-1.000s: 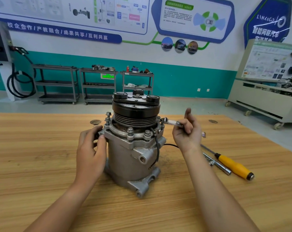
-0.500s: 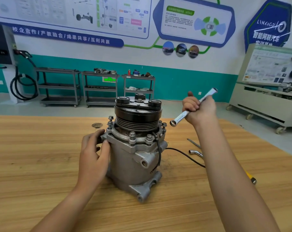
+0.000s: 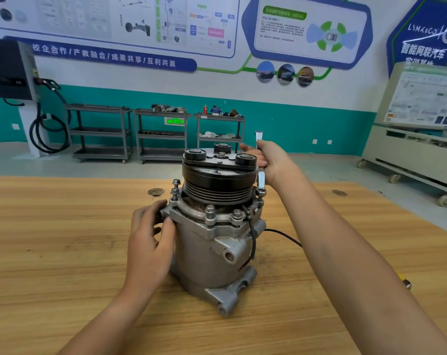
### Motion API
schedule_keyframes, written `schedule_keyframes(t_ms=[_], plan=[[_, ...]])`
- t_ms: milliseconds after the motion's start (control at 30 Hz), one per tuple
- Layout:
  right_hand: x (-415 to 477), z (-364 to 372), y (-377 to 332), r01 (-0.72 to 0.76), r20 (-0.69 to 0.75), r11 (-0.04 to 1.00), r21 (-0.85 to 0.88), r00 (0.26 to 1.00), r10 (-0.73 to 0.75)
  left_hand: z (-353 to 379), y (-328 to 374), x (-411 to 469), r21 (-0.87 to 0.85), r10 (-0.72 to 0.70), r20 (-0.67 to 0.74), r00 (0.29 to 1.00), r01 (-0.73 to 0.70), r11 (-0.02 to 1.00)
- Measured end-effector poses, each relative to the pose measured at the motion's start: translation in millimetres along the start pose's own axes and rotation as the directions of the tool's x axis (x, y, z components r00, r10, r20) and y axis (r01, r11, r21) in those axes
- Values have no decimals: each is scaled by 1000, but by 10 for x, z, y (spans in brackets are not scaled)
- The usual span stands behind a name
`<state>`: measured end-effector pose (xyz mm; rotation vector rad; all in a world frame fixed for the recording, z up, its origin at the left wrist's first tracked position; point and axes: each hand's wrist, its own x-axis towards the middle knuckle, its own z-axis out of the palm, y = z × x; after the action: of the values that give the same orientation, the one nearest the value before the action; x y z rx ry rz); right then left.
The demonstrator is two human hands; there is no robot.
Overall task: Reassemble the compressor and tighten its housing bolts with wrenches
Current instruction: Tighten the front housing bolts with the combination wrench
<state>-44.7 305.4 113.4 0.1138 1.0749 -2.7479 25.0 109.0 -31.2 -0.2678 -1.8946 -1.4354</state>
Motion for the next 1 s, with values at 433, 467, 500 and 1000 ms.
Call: schedule_keyframes(t_ms=[433,467,500,1000], plan=[[-172,-172,-36,281,-184,950,139,949,-254,27,34,-27,-18,-17,-16,1000,17,1000],[-206,-200,-27,326,-210,932,162,934,-290,28,36,-32,-21,-21,-16,1000,21,1000],[-239,-230,-16,375,-247,910,179,912,-328,31,40,-34,-20,-24,-15,1000,24,1000],[-856,-383,528,895,-401,445,40,422,-813,41,33,-49,-33,-69,4,998,69,997]])
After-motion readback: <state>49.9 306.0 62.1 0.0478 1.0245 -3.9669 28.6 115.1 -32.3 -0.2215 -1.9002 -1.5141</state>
